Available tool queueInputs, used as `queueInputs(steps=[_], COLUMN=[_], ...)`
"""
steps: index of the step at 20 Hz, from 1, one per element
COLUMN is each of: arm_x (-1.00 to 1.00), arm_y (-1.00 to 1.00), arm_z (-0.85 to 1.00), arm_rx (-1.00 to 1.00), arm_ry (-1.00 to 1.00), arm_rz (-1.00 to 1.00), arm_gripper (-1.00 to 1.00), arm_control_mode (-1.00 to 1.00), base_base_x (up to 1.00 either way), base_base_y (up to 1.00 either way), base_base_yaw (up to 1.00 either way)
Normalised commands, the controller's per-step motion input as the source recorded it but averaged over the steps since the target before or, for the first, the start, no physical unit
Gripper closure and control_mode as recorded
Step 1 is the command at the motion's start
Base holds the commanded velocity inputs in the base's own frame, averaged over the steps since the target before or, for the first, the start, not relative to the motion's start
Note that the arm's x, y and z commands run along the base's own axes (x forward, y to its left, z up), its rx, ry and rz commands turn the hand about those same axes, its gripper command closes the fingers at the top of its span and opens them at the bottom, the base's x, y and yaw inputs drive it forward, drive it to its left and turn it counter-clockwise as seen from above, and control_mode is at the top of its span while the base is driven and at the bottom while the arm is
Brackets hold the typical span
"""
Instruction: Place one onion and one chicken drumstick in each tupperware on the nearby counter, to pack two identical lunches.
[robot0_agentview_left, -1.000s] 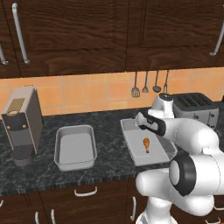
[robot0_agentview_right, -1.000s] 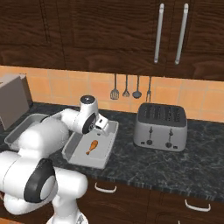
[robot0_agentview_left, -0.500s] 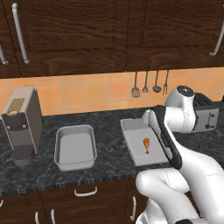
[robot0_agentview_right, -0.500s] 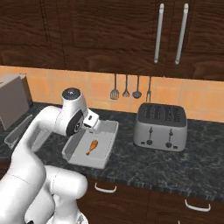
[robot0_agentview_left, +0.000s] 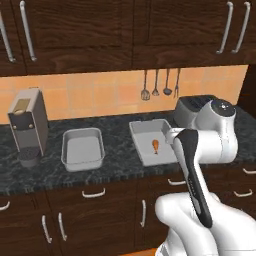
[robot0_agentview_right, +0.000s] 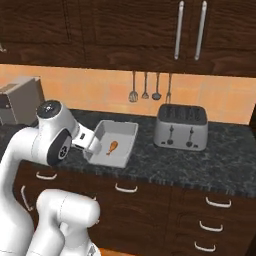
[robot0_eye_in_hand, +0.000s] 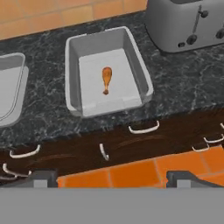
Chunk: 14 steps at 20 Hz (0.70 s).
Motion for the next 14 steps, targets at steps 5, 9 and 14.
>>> queueInputs(steps=[5,9,14], arm_x=[0.0,0.0,0.0], arm_y=[0.0,0.0,0.0], arm_z=[0.0,0.0,0.0], arm_rx=[0.0,0.0,0.0], arm_ry=[0.0,0.0,0.0], arm_rz=[0.0,0.0,0.0], arm_gripper=[-1.0,-1.0,-1.0], arm_control_mode=[1.0,1.0,1.0], base_base_x=[-1.0,-1.0,-0.4], base_base_y=[-0.7,-1.0,-1.0], base_base_yaw=[-0.2,-0.2,-0.21])
